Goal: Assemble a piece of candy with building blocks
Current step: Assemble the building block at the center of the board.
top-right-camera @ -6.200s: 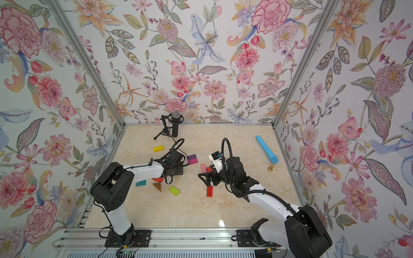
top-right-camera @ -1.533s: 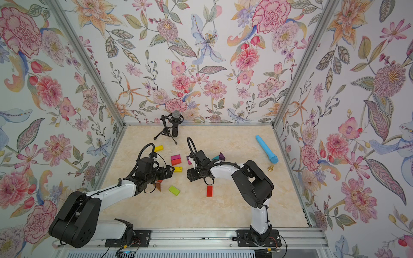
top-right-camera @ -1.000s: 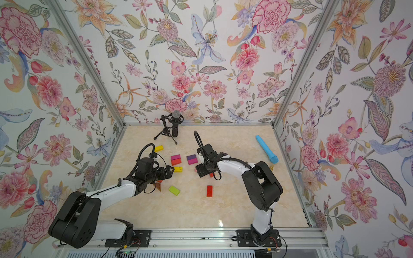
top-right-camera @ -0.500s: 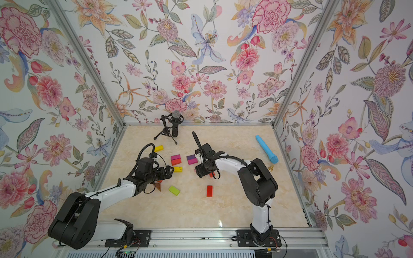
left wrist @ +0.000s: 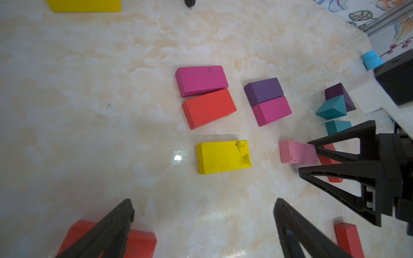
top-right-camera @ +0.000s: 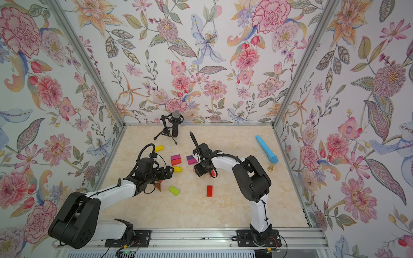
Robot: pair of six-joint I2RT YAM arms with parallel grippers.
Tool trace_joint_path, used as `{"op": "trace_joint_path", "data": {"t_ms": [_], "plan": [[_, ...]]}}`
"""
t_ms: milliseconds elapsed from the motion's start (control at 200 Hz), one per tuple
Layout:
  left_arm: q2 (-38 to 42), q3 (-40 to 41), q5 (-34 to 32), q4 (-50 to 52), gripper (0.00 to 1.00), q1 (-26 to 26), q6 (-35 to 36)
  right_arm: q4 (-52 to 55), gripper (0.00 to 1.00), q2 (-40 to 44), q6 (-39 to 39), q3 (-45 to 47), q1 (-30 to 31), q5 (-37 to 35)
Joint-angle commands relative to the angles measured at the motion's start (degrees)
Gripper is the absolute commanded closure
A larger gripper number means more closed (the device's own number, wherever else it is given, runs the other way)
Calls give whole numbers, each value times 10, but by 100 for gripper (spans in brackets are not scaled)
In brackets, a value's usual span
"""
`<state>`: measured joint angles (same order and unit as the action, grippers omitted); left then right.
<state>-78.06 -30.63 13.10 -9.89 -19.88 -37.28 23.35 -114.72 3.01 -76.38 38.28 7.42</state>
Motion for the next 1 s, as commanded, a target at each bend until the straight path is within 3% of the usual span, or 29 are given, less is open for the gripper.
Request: {"op": "trace_joint_path", "data": {"t_ms": [0, 390, 996], "plan": [[-2, -4, -13, 7, 1, -1, 7, 25, 42, -30, -17, -18, 3, -4], [2, 1, -14, 8, 1, -1, 5, 33, 51, -62, -69, -54, 16, -38], [-1, 0, -9, 3, 1, -2, 4, 49, 47, -41, -81, -37, -5, -76]]}}
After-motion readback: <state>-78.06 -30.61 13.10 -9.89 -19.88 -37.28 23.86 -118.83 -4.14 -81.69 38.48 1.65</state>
